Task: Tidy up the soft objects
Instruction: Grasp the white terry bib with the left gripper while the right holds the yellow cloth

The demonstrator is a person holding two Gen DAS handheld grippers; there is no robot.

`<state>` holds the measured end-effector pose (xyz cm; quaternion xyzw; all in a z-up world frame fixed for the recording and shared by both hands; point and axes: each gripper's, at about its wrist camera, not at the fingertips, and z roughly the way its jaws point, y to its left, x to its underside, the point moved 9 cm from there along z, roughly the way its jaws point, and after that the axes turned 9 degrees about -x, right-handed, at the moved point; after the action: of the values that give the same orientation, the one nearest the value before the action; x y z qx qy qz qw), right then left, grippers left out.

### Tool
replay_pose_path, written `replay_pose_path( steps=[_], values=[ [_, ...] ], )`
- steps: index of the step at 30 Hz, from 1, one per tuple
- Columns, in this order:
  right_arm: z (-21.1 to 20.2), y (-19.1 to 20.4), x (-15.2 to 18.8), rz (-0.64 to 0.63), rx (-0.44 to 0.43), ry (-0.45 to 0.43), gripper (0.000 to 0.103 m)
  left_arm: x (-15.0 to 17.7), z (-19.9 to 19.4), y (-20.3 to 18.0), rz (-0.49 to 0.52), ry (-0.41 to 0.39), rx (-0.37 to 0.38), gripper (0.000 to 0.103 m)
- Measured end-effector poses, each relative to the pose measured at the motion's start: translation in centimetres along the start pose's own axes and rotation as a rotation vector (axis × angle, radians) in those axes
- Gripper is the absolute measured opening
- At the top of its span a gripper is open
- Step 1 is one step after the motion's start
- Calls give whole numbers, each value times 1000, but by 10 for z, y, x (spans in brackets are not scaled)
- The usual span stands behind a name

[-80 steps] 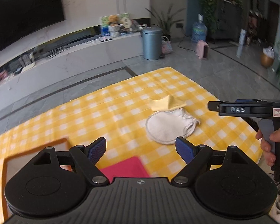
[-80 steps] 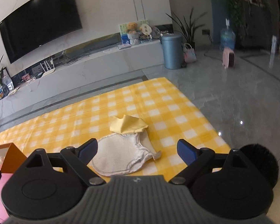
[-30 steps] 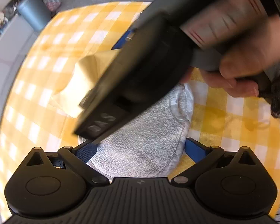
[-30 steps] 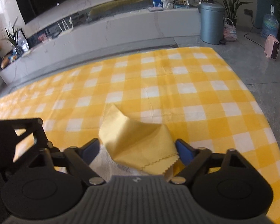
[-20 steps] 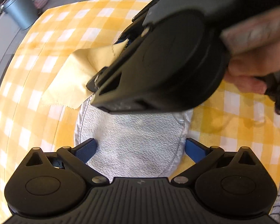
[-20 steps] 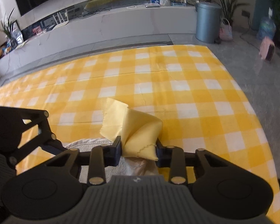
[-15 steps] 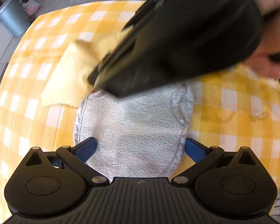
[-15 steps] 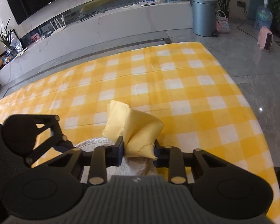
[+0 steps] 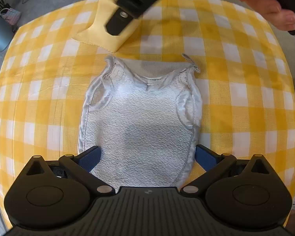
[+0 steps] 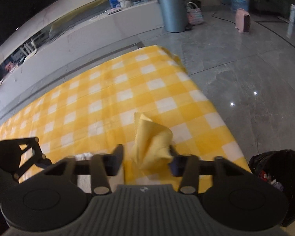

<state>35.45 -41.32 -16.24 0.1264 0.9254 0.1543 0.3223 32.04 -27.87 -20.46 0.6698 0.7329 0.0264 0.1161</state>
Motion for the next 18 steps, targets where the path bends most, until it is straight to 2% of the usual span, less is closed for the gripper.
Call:
replay_pose_path(
  steps=[1,2,4,6,9,13,15,16,17,18],
  values=[
    [-2,-1,-1,11,3,-8,63,-2,0,-2,7,10,1,103],
    [-2,-2,-2,18,6,-12,75,-2,0,-5,11,20,3,103],
    [2,-7,-5,31,30,-27,90,-9,0,-6,13,42,7,103],
    [9,-16,-6,52,77,-42,89,-19,5,-8,15,69,6,103],
    [28,-21,-4,59,105,-13,88,-33,11,-7,7,119,9,103],
    [46,-18,1,-47,198,18,82,-45,17,-6,7,170,9,103],
    [46,-16,3,-84,213,26,78,-50,21,-7,27,180,9,103],
    [44,-17,3,-72,211,23,69,-53,22,-8,28,182,10,103],
    [41,-18,2,-62,217,23,53,-55,22,-8,24,183,9,103],
    [38,-19,1,-54,221,25,45,-58,22,-7,7,191,8,103]
  ],
)
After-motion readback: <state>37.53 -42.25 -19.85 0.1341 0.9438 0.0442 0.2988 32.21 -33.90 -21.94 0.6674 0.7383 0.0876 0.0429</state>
